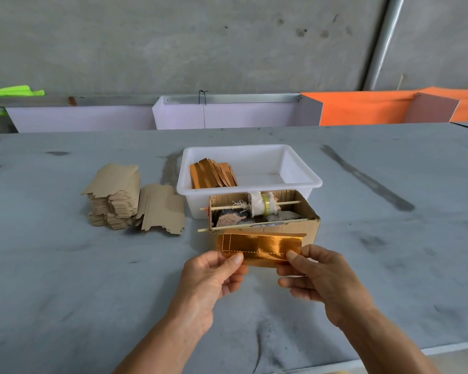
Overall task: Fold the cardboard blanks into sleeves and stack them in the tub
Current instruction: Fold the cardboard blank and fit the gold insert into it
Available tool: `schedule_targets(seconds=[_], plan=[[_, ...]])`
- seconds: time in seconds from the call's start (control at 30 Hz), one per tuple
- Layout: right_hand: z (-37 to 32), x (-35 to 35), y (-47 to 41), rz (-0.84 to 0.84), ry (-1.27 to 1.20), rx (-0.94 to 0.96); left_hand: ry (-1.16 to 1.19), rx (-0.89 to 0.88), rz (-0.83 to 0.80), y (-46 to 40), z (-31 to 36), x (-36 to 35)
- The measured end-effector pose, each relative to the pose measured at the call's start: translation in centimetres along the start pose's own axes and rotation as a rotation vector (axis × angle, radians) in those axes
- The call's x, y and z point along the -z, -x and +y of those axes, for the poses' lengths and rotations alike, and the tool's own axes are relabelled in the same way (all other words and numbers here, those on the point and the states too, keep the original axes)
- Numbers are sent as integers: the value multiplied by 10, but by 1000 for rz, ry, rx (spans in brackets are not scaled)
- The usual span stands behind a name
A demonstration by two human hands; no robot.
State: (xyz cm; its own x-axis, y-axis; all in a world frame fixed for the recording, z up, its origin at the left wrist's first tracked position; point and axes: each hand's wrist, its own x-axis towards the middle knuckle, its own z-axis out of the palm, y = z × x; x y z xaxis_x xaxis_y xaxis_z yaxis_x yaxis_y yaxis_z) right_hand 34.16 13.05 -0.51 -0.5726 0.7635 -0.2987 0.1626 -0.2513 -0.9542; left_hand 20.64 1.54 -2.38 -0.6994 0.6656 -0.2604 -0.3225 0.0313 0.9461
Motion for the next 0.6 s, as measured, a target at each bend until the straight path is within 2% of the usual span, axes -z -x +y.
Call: schedule_targets(seconds=[0.23, 0.6], plan=[[5, 1, -4, 4, -255, -16, 73, -36, 17, 0, 6, -3], [12, -3, -1, 37, -285, 141, -72, -197, 73, 8, 4, -6]])
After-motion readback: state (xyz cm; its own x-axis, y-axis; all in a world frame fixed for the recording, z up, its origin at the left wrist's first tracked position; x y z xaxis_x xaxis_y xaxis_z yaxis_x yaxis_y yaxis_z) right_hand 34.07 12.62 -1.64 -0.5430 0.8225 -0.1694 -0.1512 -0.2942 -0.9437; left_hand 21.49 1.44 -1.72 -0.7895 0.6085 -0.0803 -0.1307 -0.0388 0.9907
